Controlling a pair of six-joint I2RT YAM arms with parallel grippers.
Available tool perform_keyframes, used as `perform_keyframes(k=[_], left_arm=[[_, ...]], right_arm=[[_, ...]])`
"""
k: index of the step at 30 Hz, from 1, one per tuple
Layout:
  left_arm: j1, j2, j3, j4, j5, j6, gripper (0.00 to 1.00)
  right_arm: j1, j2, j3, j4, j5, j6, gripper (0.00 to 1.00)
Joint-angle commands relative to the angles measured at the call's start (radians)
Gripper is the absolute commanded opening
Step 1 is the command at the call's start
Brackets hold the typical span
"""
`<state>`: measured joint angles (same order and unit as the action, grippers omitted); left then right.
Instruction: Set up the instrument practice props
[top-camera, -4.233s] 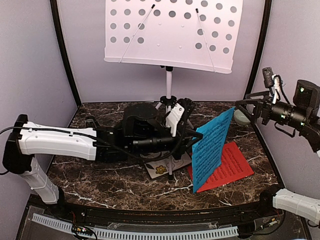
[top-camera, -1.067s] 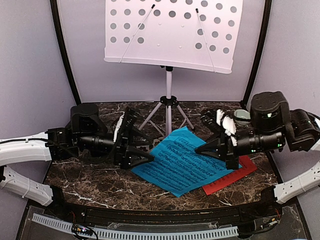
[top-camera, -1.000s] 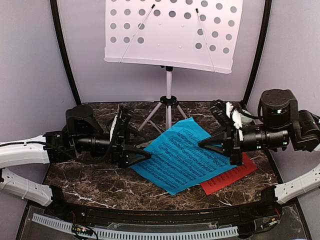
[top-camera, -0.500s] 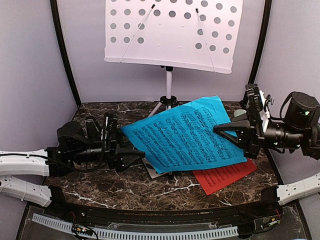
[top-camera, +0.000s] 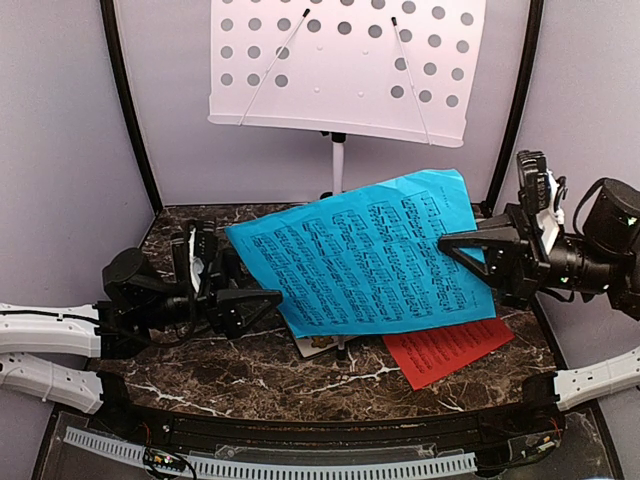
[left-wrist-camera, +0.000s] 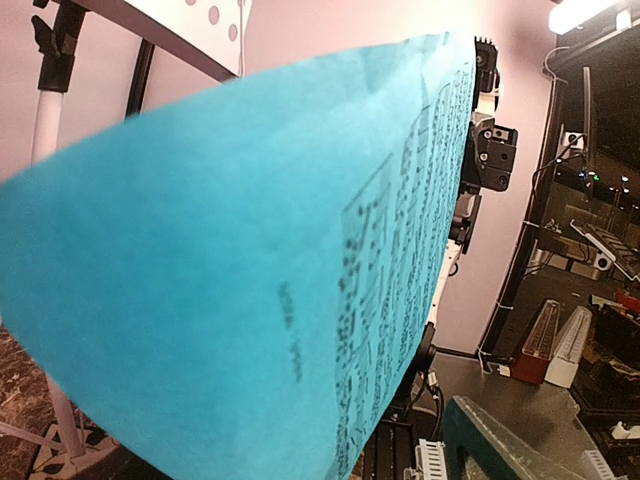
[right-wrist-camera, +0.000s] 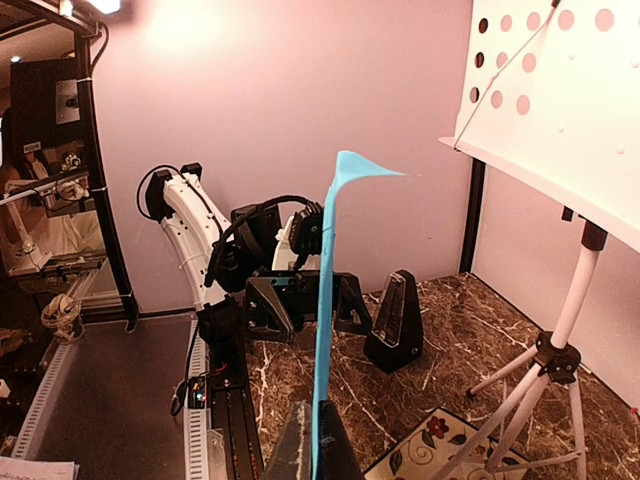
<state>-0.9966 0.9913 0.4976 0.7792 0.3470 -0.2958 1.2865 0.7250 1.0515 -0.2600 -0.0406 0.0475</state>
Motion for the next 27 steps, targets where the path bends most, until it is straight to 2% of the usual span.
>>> perform_keyframes(k=[1, 6, 12, 15, 18, 20, 21, 22, 23, 24, 25, 26, 27], left_arm=[[0.004, 0.02, -0.022, 0.107, 0.002, -0.014, 0.9], [0.004, 0.07, -0.037, 0.248, 0.059, -0.039, 0.86], [0.004, 0.173, -0.026, 0.437, 0.163, -0.085, 0.69], [0.004, 0.221, -0.017, 0.548, 0.173, -0.118, 0.51], [0.004, 0.232, -0.008, 0.619, 0.156, -0.13, 0.26], [0.005, 0.2, 0.01, 0.539, 0.111, -0.112, 0.05], [0.007, 0.171, 0.032, 0.448, 0.08, -0.088, 0.0], [0.007, 0.14, 0.056, 0.325, 0.051, -0.053, 0.0], [0.008, 0.106, 0.077, 0.212, 0.028, -0.018, 0.0], [0.012, 0.068, 0.095, 0.113, 0.008, 0.011, 0.0], [0.021, 0.039, 0.115, -0.003, -0.005, 0.033, 0.0], [0.033, 0.011, 0.146, -0.123, -0.007, 0.063, 0.0], [0.04, -0.012, 0.182, -0.275, -0.017, 0.099, 0.0]], right_arm=[[-0.003, -0.023, 0.012, 0.061, -0.02, 0.012, 0.0], [-0.003, -0.048, -0.005, 0.117, -0.003, 0.021, 0.0], [-0.004, -0.091, -0.1, 0.254, 0.034, 0.051, 0.0], [-0.004, -0.097, -0.135, 0.312, 0.047, 0.057, 0.0], [-0.005, -0.114, -0.178, 0.375, 0.074, 0.062, 0.0], [-0.004, -0.127, -0.212, 0.396, 0.12, 0.068, 0.0], [-0.005, -0.131, -0.226, 0.382, 0.154, 0.071, 0.0], [-0.005, -0.136, -0.233, 0.356, 0.196, 0.078, 0.07], [-0.006, -0.143, -0.245, 0.318, 0.255, 0.085, 0.25], [-0.006, -0.158, -0.254, 0.272, 0.318, 0.095, 0.47], [-0.007, -0.186, -0.258, 0.215, 0.372, 0.103, 0.62], [-0.006, -0.209, -0.256, 0.158, 0.408, 0.106, 0.74], [-0.006, -0.228, -0.24, 0.088, 0.438, 0.116, 0.82]])
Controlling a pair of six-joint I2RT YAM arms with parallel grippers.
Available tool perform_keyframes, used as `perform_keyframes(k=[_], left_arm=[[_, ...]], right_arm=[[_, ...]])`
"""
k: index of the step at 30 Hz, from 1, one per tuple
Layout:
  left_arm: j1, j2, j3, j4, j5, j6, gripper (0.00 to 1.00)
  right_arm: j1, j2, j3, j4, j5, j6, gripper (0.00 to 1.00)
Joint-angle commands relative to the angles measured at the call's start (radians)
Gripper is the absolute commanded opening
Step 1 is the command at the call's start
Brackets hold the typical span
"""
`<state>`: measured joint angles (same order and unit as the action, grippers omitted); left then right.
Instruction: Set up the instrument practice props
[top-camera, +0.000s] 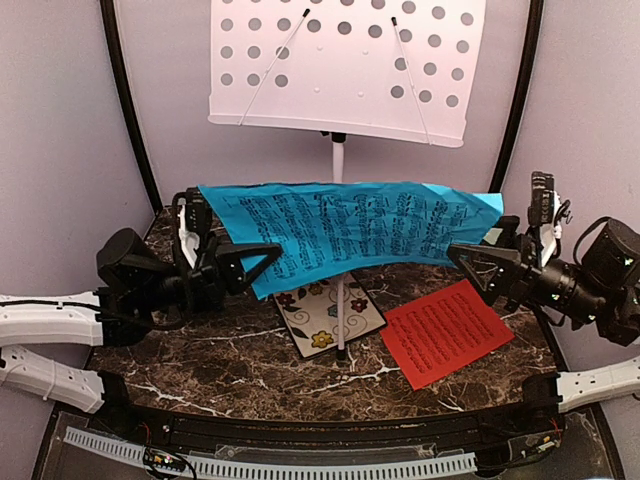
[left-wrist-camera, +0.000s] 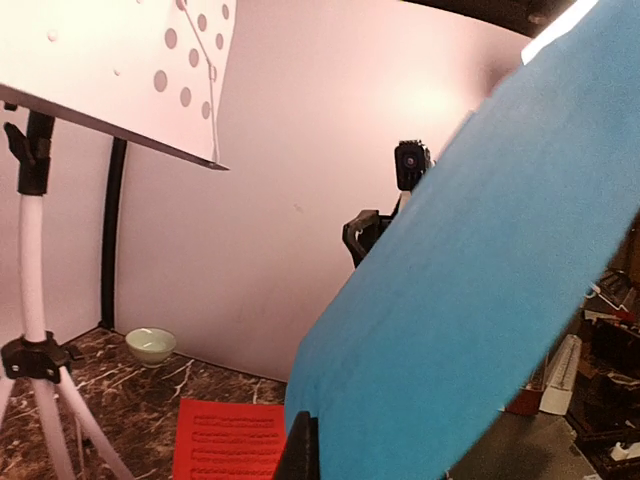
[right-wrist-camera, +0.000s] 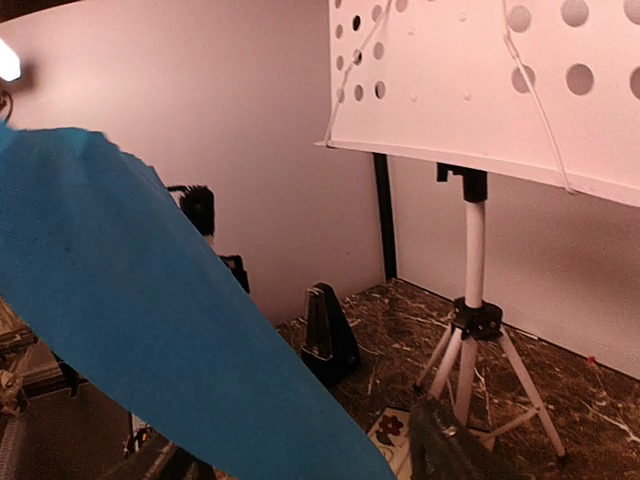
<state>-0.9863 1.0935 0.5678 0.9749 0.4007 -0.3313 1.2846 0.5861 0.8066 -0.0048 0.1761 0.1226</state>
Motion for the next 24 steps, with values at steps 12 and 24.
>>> perform_keyframes(k=[12, 24], left_arm=[[0.032, 0.013, 0.667, -1.591, -0.11, 0.347, 0.0], [0.032, 0.158, 0.906, -1.798, -0.046, 0.385, 0.0]], right_arm=[[0.001, 0.336, 0.455, -0.749, 0.207, -0.021, 0.96], [0.053, 0.648, 0.692, -0.729, 0.161, -0.151, 0.83]])
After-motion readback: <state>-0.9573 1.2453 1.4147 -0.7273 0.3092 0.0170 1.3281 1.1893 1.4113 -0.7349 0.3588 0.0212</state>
